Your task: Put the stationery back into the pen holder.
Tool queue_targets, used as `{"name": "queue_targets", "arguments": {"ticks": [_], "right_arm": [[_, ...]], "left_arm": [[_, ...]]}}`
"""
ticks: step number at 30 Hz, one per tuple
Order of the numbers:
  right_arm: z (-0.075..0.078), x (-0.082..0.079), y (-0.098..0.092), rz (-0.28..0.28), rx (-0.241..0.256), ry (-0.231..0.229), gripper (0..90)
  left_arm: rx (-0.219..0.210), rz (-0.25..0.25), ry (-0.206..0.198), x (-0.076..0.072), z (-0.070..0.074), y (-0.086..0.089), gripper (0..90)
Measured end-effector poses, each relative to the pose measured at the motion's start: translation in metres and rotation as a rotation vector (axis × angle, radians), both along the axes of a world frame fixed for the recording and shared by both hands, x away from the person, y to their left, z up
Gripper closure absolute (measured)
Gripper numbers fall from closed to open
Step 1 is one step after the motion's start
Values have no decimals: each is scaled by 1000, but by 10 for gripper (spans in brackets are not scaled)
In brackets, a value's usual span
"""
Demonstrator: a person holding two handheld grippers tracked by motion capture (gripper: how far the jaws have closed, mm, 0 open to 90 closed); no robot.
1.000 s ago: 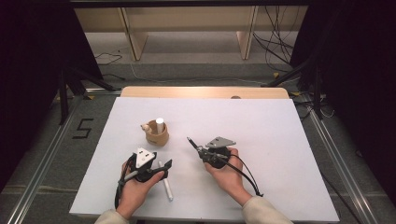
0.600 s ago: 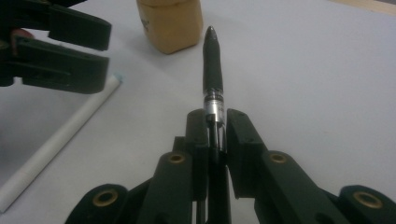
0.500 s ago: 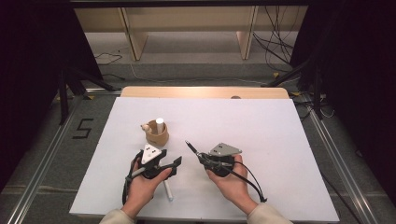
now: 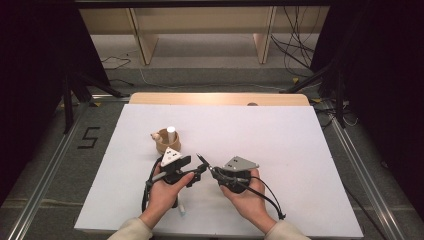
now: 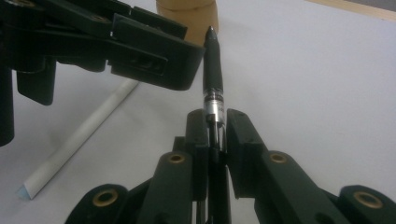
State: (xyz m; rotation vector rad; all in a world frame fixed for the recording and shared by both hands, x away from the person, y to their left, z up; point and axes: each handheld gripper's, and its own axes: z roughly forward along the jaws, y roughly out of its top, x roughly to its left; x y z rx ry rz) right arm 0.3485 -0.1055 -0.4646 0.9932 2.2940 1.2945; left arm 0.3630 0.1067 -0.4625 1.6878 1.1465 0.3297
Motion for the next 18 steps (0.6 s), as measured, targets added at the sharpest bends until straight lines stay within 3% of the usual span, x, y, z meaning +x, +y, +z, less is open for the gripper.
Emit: {"name": "queue_targets", "arguments": {"ticks": [5, 18], "right_arm": [[0, 0, 1, -1, 1, -7, 801], [-1, -1, 3, 4, -5, -11, 801]], "left_arm": [[-46, -2, 4, 2, 1, -2, 335], [-85, 12, 44, 6, -1, -5, 349]]}}
